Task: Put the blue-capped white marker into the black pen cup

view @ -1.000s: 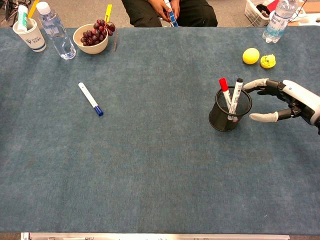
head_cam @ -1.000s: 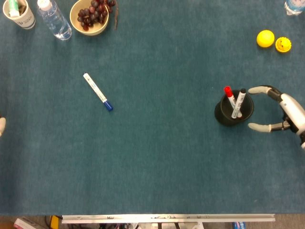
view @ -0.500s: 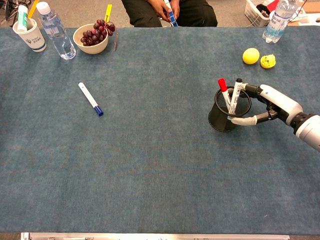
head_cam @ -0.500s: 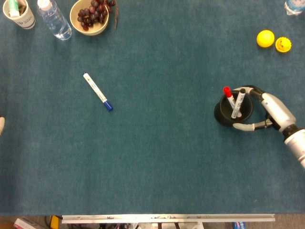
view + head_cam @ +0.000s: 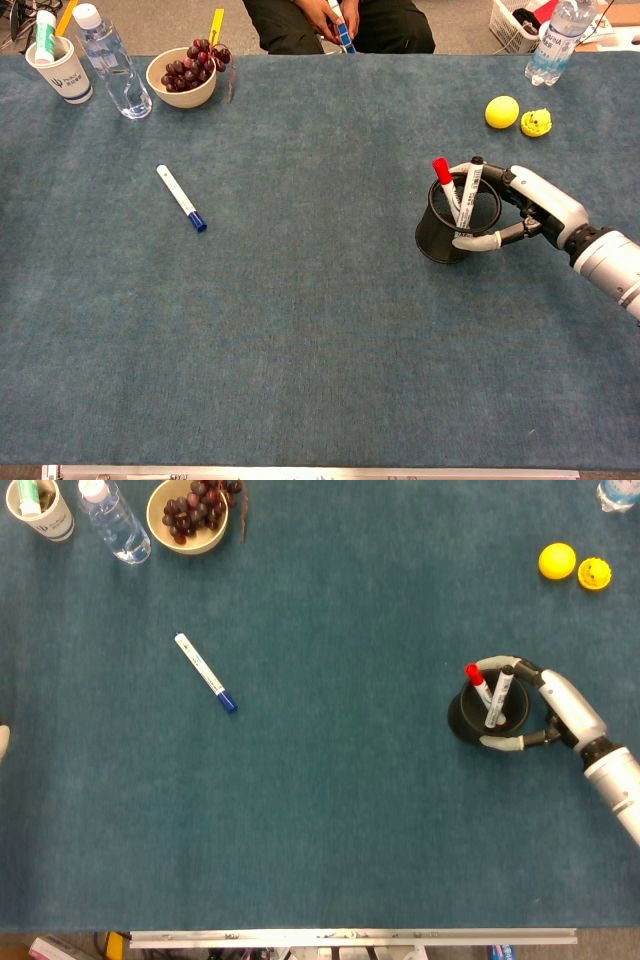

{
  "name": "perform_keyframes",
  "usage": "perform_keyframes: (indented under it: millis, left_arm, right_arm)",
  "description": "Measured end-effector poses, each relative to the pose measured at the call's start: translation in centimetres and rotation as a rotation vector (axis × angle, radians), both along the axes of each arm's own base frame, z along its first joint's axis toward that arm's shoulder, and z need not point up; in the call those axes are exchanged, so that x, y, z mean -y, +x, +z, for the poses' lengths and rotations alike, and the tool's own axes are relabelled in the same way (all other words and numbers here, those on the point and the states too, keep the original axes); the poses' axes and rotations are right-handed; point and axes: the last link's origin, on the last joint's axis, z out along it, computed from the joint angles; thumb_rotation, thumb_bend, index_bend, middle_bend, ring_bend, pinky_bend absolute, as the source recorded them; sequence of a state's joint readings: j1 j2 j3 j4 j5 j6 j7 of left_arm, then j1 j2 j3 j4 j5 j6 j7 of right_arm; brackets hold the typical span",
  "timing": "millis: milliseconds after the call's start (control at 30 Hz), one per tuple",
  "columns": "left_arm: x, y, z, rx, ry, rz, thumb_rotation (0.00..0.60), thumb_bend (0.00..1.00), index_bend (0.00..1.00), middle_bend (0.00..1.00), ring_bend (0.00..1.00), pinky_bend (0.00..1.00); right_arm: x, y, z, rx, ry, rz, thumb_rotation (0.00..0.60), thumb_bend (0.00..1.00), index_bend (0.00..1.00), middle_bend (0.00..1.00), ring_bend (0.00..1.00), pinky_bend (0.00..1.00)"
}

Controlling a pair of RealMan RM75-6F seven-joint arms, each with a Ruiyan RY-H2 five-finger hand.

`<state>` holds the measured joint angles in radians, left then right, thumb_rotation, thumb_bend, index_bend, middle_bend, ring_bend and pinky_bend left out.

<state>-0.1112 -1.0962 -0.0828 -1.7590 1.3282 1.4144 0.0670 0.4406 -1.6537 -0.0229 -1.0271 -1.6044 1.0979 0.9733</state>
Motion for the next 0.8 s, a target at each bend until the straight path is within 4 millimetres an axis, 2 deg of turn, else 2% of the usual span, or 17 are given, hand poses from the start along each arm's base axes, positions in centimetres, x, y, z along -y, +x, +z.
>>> perform_keyframes:
  millis: [33, 100, 400, 633, 800]
  left_arm:
    - [0.0, 0.0, 0.0, 0.0, 0.0, 0.0, 0.6, 0.3, 0.11, 0.0, 0.0, 0.0]
    - [0.0, 0.0, 0.0, -0.002, -0.001, -0.001, 0.6, 0.3, 0.11, 0.0, 0.0, 0.0]
    - [-0.3, 0.2, 0.1, -0.007, -0.006, -0.011, 0.6, 0.3, 0.11, 0.0, 0.0, 0.0]
    - [-1.2, 0.5, 0.2, -0.026, -0.044, -0.042, 0.6, 0.3, 0.12, 0.0, 0.0, 0.0]
    - [-2.8, 0.8, 0.1, -0.047, -0.094, -0.093, 0.6, 0.3, 0.15, 0.03, 0.0, 0.0]
  right_arm:
    - [0.1, 0.0, -0.2, 0.003, -0.001, -0.001, 0.6, 0.22, 0.3, 0.34, 0.21, 0.21]
    - [0.1, 0.0, -0.5, 0.006, -0.002, -0.002, 0.6, 0.26, 0.31, 0.35, 0.22, 0.22]
    - [0.6, 0.9, -1.0, 0.041, -0.02, 0.02, 0.6, 0.34, 0.39, 0.4, 0.3, 0.31]
    - [1.1, 1.8, 0.0, 0.068, -0.043, 0.052, 0.6, 0.38, 0.4, 0.41, 0.34, 0.34]
    - [1.3, 2.4, 1.3, 0.093, -0.052, 0.062, 0.6, 0.4, 0.41, 0.42, 0.35, 0.34]
